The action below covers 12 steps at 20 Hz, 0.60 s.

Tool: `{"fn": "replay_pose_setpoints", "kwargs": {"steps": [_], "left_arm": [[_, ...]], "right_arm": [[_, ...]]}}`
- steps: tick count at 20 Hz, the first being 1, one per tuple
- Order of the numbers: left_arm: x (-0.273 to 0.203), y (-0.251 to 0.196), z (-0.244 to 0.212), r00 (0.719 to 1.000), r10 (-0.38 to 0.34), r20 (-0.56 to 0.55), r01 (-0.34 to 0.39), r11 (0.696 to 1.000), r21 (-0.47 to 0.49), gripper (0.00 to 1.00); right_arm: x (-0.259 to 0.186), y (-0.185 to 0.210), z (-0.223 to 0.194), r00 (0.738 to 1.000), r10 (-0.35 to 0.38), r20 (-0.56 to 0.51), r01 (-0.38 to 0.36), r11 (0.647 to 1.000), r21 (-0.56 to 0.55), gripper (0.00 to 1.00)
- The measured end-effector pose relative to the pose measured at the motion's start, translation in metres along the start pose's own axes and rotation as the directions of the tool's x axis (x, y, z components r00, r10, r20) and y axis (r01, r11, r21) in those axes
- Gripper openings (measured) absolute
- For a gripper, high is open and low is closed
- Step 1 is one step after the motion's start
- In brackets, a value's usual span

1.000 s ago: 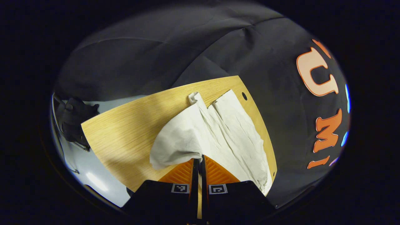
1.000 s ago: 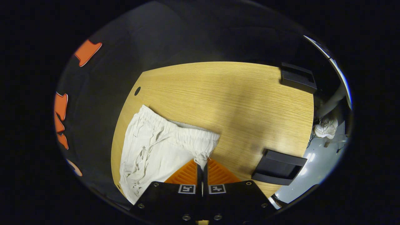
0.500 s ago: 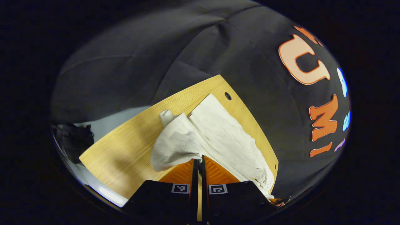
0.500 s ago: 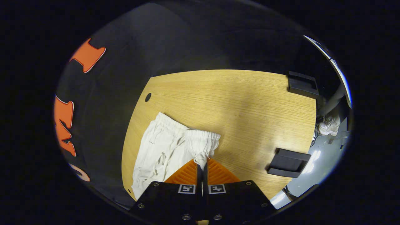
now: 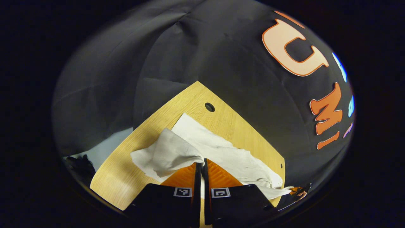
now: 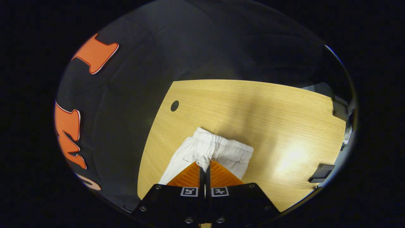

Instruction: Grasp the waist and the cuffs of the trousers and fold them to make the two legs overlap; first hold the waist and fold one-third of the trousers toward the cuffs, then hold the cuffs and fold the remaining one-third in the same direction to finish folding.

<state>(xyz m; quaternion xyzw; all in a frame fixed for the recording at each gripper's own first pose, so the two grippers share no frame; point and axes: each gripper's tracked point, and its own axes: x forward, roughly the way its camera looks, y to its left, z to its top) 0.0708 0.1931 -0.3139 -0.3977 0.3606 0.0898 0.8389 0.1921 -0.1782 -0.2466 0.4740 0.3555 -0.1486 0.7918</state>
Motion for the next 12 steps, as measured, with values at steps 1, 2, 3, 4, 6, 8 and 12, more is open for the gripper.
{"fn": "replay_pose_setpoints", "kwargs": {"steps": [1, 2, 3, 4, 6, 8, 12], "left_arm": [[0.012, -0.004, 0.006, 1.0, 0.004, -0.006, -0.004, 1.0, 0.024, 0.08], [0.025, -0.005, 0.013, 1.0, 0.013, -0.014, -0.013, 0.999, 0.053, 0.11], [0.037, -0.005, 0.018, 0.999, 0.022, -0.027, -0.02, 0.997, 0.069, 0.08], [0.051, -0.006, 0.022, 0.999, 0.033, -0.037, -0.03, 0.996, 0.081, 0.08], [0.071, -0.003, 0.025, 0.995, 0.067, -0.073, -0.06, 0.993, 0.098, 0.08], [0.089, 0.002, 0.028, 0.99, 0.103, -0.1, -0.093, 0.99, 0.106, 0.09], [0.125, 0.003, 0.043, 0.971, 0.197, -0.134, -0.184, 0.978, 0.101, 0.06]], "right_arm": [[0.009, 0.011, 0.003, 1.0, -0.001, -0.006, 0.001, 1.0, -0.014, 0.01], [0.019, 0.019, 0.005, 1.0, -0.006, -0.014, 0.006, 1.0, -0.029, 0.01], [0.027, 0.028, 0.006, 1.0, -0.01, -0.027, 0.009, 0.999, -0.043, 0.01], [0.035, 0.038, 0.008, 0.999, -0.014, -0.034, 0.012, 0.999, -0.049, 0.01], [0.05, 0.054, 0.014, 0.998, -0.014, -0.064, 0.01, 0.998, -0.062, 0.01], [0.073, 0.071, 0.016, 0.996, -0.018, -0.085, 0.011, 0.996, -0.088, 0.01], [0.094, 0.1, 0.016, 0.997, -0.024, -0.07, 0.012, 0.985, -0.172, 0.01]]}}
